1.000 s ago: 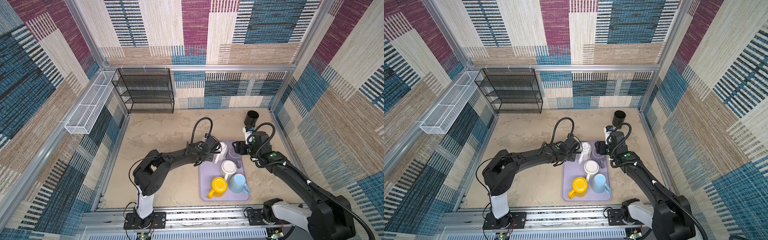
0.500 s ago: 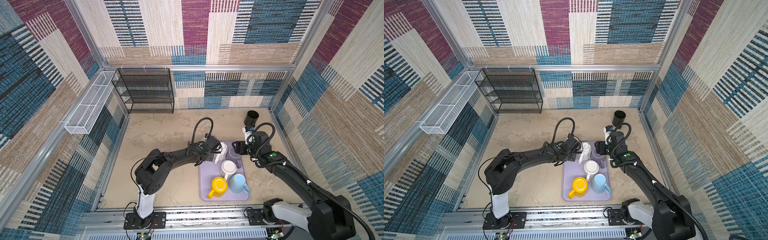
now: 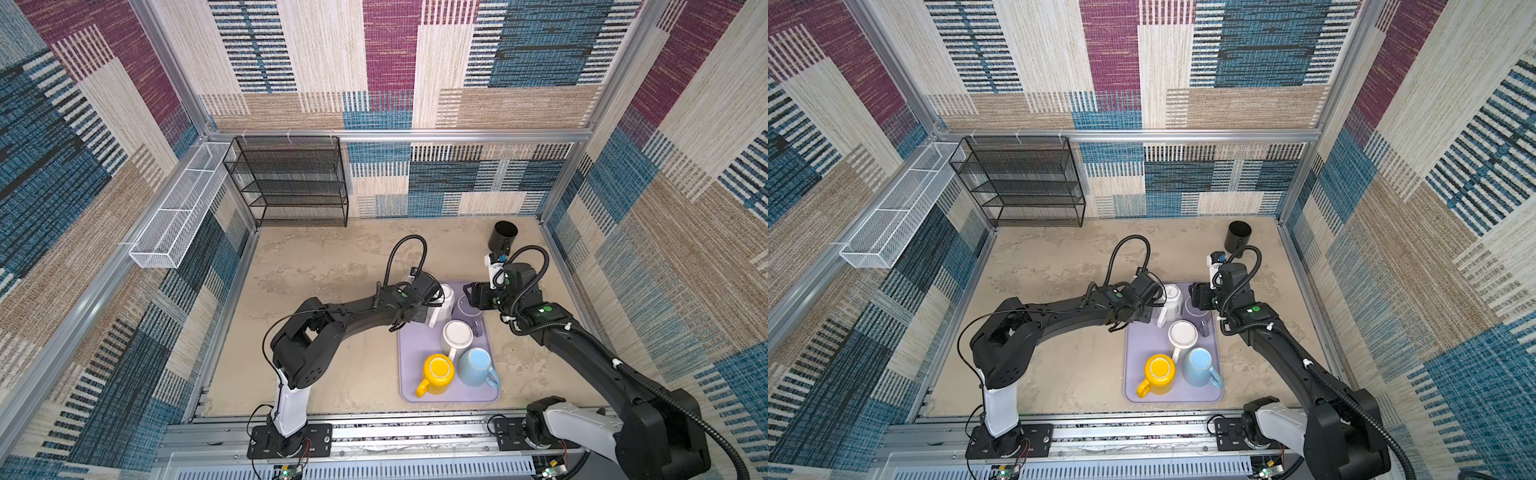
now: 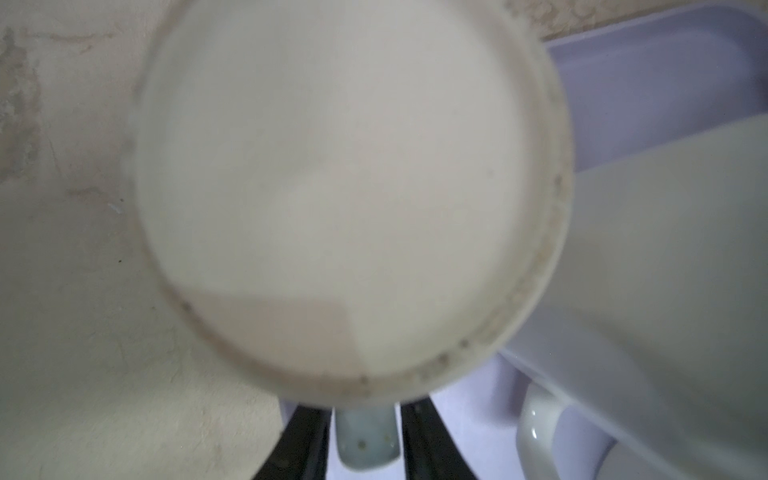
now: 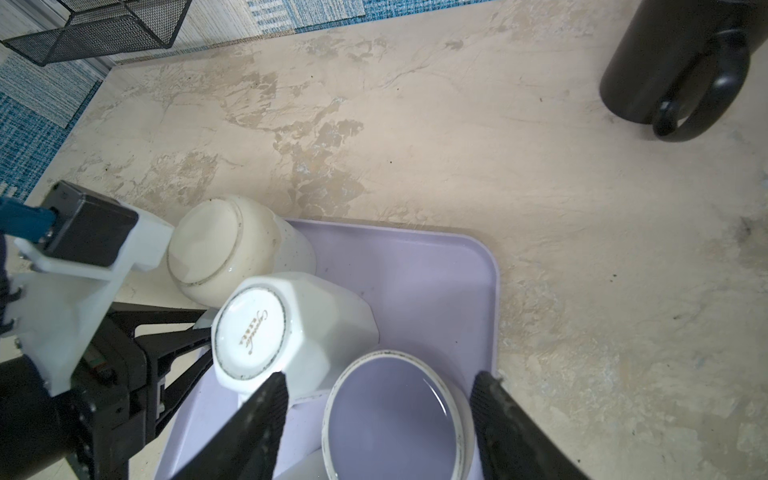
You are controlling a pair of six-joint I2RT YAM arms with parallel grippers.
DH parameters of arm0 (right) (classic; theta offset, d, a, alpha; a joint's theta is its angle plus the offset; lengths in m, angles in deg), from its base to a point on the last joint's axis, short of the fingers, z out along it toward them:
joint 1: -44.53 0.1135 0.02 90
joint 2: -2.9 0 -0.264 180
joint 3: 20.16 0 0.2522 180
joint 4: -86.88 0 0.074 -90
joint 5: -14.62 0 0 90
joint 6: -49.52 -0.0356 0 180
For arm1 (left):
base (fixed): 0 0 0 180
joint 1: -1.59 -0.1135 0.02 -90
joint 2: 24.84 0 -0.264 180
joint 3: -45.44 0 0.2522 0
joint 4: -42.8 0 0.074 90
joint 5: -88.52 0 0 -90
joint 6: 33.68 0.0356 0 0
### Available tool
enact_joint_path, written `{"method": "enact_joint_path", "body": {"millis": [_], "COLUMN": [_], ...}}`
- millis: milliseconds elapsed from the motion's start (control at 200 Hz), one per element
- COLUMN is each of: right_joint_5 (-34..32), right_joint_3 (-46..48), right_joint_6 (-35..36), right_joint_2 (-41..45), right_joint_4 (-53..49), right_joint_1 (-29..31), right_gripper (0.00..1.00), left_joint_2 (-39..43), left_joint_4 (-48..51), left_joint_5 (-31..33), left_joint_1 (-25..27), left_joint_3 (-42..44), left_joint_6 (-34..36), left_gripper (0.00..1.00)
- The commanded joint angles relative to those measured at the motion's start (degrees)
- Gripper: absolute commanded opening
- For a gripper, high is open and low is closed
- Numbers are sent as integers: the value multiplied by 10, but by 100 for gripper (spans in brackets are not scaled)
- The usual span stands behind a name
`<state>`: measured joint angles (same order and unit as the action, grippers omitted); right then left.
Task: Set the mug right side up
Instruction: 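Lower the left gripper onto the handle of the upside-down cream mug, then close the left gripper on the cream mug's handle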
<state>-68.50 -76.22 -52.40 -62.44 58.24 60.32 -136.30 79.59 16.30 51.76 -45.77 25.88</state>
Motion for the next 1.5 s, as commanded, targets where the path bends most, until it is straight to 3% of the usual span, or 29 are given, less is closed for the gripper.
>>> {"method": "enact_joint_path", "body": {"millis": [0, 897, 1252, 1493], "right_joint_5": [-6, -8, -9, -7], "right_joint_3": [-3, -3, -2, -1], "right_joint_6": [-1, -1, -1, -1], "right_joint_2": [-1, 3, 4, 3], "right_joint_4": [6, 4, 5, 6], "right_joint_1": [1, 2, 4, 4], "right_gripper": [72, 72, 72, 72], "left_joint_2": [-4, -7, 6, 22], "left_joint_4": [7, 27, 28, 22], "left_joint_5": [11, 23, 23, 29], "left_joint_1": [0, 0, -1, -1], "left_joint_3": [-7, -11, 8, 26], "left_joint_6": [8, 14, 13, 11], "left_gripper": [30, 22, 4, 0]}}
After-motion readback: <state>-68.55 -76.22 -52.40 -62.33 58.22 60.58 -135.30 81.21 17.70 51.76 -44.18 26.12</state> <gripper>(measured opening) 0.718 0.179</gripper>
